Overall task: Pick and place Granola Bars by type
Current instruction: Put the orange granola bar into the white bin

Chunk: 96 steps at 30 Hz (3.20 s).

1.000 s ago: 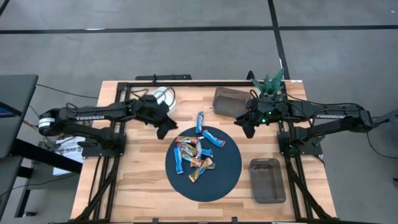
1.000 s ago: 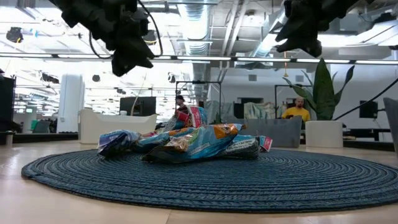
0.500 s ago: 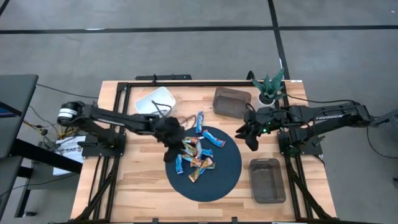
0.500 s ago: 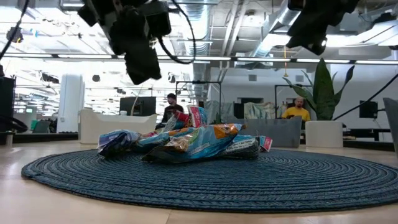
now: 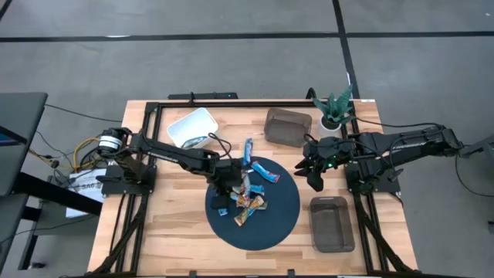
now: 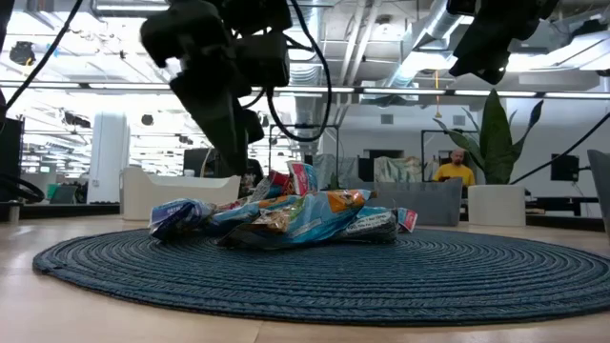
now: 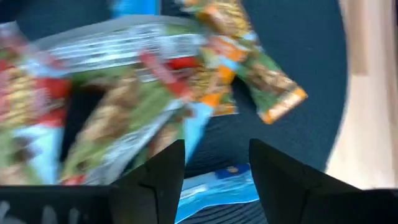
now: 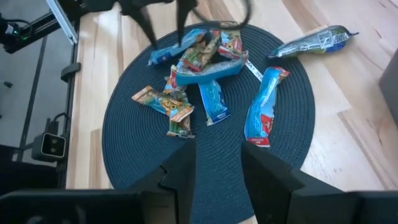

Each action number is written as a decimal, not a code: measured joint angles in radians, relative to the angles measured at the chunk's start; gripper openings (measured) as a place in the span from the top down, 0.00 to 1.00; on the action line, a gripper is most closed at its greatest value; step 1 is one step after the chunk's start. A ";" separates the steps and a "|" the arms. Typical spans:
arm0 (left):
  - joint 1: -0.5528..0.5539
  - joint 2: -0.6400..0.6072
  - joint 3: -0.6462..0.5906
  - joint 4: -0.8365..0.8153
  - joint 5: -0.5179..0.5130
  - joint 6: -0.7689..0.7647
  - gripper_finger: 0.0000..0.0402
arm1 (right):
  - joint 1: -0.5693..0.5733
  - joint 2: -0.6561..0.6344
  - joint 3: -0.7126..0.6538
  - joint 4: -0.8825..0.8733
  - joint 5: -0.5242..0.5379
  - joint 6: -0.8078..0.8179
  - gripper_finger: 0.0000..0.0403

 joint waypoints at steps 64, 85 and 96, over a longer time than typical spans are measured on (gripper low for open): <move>-0.002 0.178 0.165 -0.216 -0.145 0.137 0.95 | -0.004 0.000 0.001 -0.028 0.003 -0.053 0.70; 0.298 -0.207 0.156 -0.524 -0.548 -0.138 0.93 | -0.004 0.000 0.001 0.030 0.023 -0.140 0.70; 0.535 -0.207 0.156 -0.598 -0.590 -0.270 0.94 | -0.034 0.000 0.001 0.176 0.197 -0.176 0.70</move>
